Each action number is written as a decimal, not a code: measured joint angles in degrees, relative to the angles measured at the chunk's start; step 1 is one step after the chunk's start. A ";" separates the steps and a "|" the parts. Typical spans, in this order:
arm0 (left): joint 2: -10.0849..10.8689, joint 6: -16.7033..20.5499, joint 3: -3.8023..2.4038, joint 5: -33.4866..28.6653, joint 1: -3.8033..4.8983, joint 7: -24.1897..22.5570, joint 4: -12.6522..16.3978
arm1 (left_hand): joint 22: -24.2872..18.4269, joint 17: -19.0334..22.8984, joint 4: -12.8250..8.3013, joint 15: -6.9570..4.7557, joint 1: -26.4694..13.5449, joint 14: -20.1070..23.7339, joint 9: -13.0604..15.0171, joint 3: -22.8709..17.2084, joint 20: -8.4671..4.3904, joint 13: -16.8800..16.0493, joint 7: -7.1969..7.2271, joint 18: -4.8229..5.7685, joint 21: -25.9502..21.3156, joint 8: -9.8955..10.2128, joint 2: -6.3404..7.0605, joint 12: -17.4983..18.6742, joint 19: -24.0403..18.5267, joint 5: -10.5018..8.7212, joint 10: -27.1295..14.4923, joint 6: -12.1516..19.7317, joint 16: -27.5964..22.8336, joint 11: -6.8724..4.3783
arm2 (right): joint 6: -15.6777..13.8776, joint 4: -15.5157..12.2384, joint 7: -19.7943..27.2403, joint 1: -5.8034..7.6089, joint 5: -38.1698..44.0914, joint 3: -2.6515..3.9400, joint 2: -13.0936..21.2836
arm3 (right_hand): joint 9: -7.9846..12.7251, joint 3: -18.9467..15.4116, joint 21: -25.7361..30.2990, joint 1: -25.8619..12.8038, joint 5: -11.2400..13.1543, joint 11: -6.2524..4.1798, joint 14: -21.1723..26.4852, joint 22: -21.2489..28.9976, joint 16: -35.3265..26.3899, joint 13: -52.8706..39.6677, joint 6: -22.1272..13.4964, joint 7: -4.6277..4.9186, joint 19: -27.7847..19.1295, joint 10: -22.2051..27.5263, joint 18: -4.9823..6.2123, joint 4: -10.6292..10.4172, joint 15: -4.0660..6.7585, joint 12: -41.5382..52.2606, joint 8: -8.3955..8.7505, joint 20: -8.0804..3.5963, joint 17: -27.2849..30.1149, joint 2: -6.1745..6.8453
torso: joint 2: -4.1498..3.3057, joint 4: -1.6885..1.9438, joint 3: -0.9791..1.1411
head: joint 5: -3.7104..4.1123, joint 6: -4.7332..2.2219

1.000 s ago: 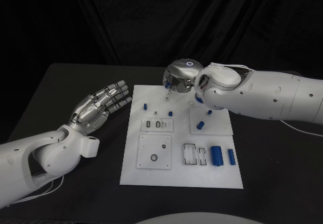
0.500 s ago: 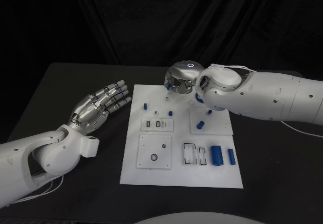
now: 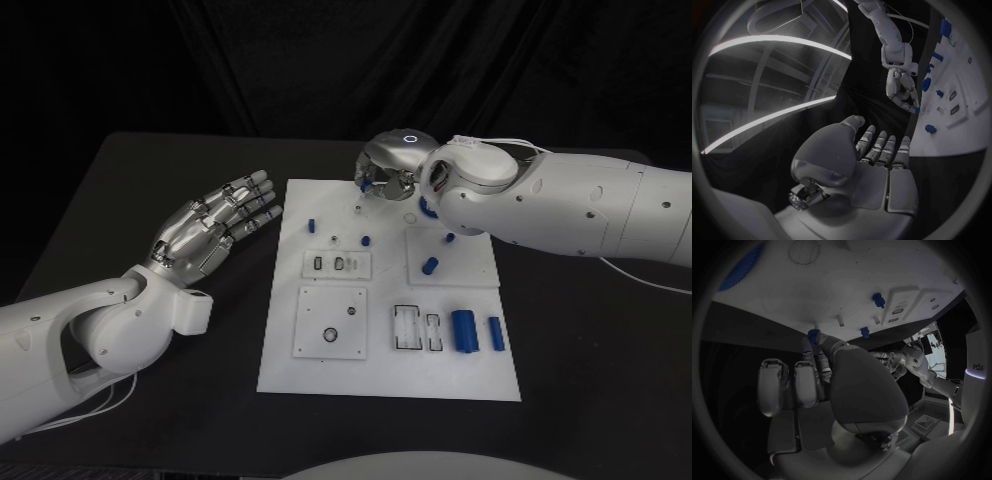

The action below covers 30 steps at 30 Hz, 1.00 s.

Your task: Assemble the parts on the task board

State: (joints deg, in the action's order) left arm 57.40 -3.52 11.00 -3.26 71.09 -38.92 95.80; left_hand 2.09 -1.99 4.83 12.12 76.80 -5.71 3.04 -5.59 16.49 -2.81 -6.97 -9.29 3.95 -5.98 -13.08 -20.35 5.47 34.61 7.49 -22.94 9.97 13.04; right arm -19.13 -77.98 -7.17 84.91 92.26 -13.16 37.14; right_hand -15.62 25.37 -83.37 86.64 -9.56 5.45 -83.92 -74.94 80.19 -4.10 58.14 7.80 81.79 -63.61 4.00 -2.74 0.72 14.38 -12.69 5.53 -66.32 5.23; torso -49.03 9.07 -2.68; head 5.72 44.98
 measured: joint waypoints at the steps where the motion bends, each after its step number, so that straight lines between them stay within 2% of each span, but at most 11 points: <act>1: 0.00 -0.02 0.00 -0.02 0.00 0.00 0.00 | 0.01 0.00 0.00 0.00 0.00 0.00 0.00 0.00 0.00 0.00 0.00 0.00 0.00 0.00 0.00 0.00 0.00 0.00 0.00 0.00 0.00 0.00 | 0.01 0.01 -0.01 -0.02 0.00 0.02 -0.01 | -0.04 0.00 0.00 0.00 0.00 0.00 0.00 0.00 0.00 0.00 0.00 0.00 0.00 0.00 0.00 0.00 0.00 -0.02 0.00 0.00 0.06 0.00 | 0.00 -0.01 0.00 | -0.01 0.02; 21: 0.01 -0.31 0.10 -0.19 0.00 0.00 -0.16 | 0.00 0.01 0.00 -0.03 0.00 -0.03 -0.01 0.01 0.00 0.00 0.00 0.01 0.00 0.00 0.00 0.00 0.00 0.00 0.00 0.00 0.00 -0.01 | 0.55 -0.29 -0.05 -0.41 0.02 0.02 0.10 | -0.04 -0.01 0.46 -0.09 0.12 0.06 0.04 0.01 -0.69 -0.15 -0.89 0.46 -0.47 -0.07 0.00 -0.01 -0.37 -1.12 1.00 0.47 0.97 0.08 | -0.01 0.05 -0.02 | -0.05 0.34; 30: -0.04 -0.39 0.13 -0.22 0.00 0.00 -0.16 | 0.00 0.01 -0.16 -0.03 0.00 -0.03 -0.01 -0.15 0.00 0.00 0.00 0.00 0.00 0.00 0.00 0.00 0.00 0.00 0.00 0.00 0.00 -0.01 | 1.27 -0.17 -0.20 -0.68 0.02 -0.09 0.11 | 0.06 0.01 1.28 -0.32 0.01 -0.14 0.57 0.05 -1.34 -0.15 -2.65 0.66 -1.03 -0.31 0.00 -0.01 -0.89 -2.37 2.52 1.02 1.95 0.31 | 0.01 0.04 -0.03 | -0.05 0.34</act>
State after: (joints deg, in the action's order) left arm 57.36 -3.91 11.13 -3.48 71.09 -38.93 95.64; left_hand 2.09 -1.98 4.67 12.09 76.80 -5.74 3.03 -5.74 16.48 -2.81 -6.97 -9.29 3.95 -5.98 -13.08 -20.35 5.47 34.62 7.49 -22.94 9.97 13.02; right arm -17.86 -78.15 -7.38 84.23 92.27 -13.24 37.25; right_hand -15.56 25.38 -82.09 86.32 -9.55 5.31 -83.36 -74.89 78.85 -4.25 55.50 8.46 80.76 -63.92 4.01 -2.75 -0.17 12.01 -10.18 6.55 -64.37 5.54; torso -49.03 9.11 -2.70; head 5.66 45.32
